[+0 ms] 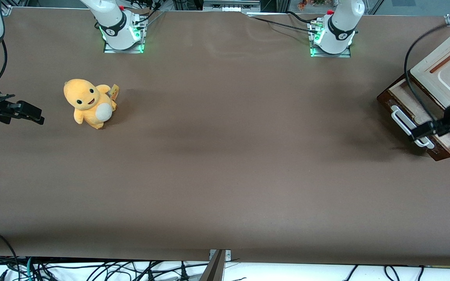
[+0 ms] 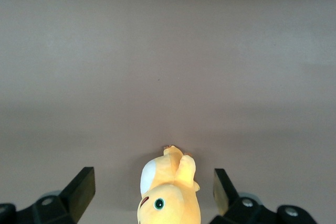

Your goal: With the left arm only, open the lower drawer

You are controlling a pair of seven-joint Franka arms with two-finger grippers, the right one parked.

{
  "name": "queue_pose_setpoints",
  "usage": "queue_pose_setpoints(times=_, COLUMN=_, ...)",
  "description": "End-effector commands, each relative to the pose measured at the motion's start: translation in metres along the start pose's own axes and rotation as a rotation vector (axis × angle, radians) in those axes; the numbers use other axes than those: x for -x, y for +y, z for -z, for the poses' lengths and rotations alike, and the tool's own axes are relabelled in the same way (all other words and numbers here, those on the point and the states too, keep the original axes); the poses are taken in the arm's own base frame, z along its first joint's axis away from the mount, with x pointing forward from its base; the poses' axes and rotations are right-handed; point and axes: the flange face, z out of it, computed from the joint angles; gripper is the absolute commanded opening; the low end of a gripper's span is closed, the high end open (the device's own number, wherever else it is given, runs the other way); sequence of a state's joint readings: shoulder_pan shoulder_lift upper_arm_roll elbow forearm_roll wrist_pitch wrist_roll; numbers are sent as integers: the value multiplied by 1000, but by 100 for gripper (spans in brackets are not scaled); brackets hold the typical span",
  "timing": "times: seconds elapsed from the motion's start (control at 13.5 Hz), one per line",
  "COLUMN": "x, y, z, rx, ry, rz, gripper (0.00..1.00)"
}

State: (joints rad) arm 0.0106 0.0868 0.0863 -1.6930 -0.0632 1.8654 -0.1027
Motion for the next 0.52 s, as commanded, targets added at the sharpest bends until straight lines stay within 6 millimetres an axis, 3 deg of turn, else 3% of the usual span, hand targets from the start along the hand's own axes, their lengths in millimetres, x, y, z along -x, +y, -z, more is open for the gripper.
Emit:
queue_pose_setpoints(times=0.0, x=31, y=25, z=32, rx=33, ry=-5, rz=-71, gripper=100)
queue_pose_setpoints(times=0.3, x=55, y=42, z=69, rx=9, ry=-109, rz=-120, gripper=100)
queue_pose_setpoints(times=0.45, x=58, y=51, z=67, rx=7, ry=-124, rz=-144, gripper=100)
